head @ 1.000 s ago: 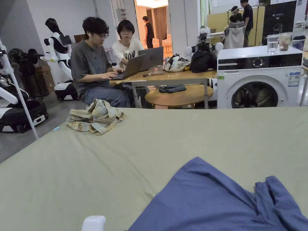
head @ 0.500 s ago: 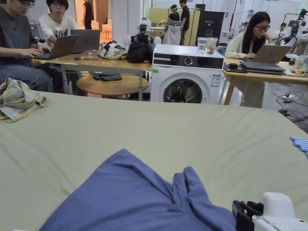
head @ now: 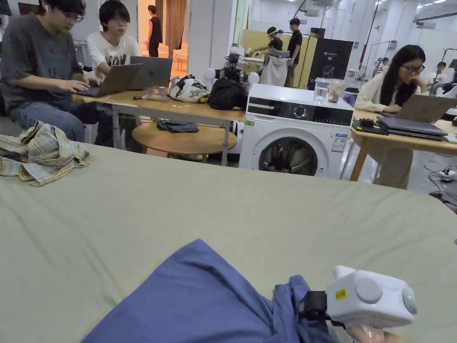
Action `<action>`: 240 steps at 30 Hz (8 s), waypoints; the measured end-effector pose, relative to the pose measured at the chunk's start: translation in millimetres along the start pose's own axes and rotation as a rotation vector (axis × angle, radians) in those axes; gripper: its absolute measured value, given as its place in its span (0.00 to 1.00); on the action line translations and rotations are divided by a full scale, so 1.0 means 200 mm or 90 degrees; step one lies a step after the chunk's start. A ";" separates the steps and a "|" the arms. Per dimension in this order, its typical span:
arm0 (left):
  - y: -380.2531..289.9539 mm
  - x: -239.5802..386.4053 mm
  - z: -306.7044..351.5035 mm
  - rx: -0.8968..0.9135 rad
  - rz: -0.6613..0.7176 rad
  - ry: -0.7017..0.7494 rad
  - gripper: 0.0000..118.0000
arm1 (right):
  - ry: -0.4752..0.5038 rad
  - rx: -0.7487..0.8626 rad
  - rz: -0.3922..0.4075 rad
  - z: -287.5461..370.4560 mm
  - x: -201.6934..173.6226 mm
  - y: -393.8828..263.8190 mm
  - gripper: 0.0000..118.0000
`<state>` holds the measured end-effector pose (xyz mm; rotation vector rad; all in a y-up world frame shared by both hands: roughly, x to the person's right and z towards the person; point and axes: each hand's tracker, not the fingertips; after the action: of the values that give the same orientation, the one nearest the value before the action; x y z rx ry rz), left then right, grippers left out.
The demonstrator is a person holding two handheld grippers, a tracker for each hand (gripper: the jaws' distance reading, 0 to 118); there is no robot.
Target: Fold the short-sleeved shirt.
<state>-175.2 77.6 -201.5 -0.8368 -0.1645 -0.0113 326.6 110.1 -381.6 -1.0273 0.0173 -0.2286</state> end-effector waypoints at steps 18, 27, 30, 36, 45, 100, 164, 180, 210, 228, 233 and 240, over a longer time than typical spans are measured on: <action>0.60 0.14 0.58 0.320 0.016 -0.080 0.01 | -0.029 0.363 0.068 1.12 0.13 0.07 0.00; 1.49 0.30 0.73 0.482 -0.064 -0.065 0.01 | -0.087 0.526 0.061 1.80 0.07 0.49 0.00; 1.78 0.32 0.74 0.486 -0.071 -0.054 0.01 | -0.113 0.550 0.060 1.88 0.04 0.69 0.00; 2.22 0.30 0.70 0.499 -0.033 -0.025 0.01 | -0.102 0.586 0.032 1.94 -0.03 1.06 0.00; 2.50 0.29 0.79 0.503 -0.046 0.050 0.01 | -0.116 0.612 0.047 2.01 -0.24 1.46 0.00; -0.08 -0.05 0.45 0.097 0.052 -0.093 0.62 | -0.003 0.258 -0.009 0.90 0.29 -1.32 0.58; -0.15 0.05 0.23 0.014 -0.054 0.008 0.00 | 0.022 0.168 -0.138 0.72 0.25 -1.38 0.10; 0.77 -0.04 0.06 0.130 0.058 -0.097 0.00 | -0.008 0.241 -0.066 0.53 0.21 -0.45 0.02; 0.44 0.24 0.37 0.276 -0.074 -0.110 0.00 | -0.019 0.382 0.046 0.79 -0.04 -0.86 0.00; 0.52 -0.07 -0.33 0.020 0.083 -0.038 0.51 | -0.001 0.370 0.042 0.90 -0.04 -1.02 0.00; 0.55 0.04 -0.43 -0.017 0.005 -0.010 0.02 | -0.049 0.347 -0.002 0.86 0.10 -1.02 0.00; 0.60 0.00 -0.46 -0.058 0.002 -0.020 0.01 | -0.069 0.288 -0.065 0.70 0.21 -0.77 0.54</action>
<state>-153.8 90.1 -351.0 -0.9281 -0.1931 -0.0027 357.2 143.4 -174.9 -0.5883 -0.1783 -0.2558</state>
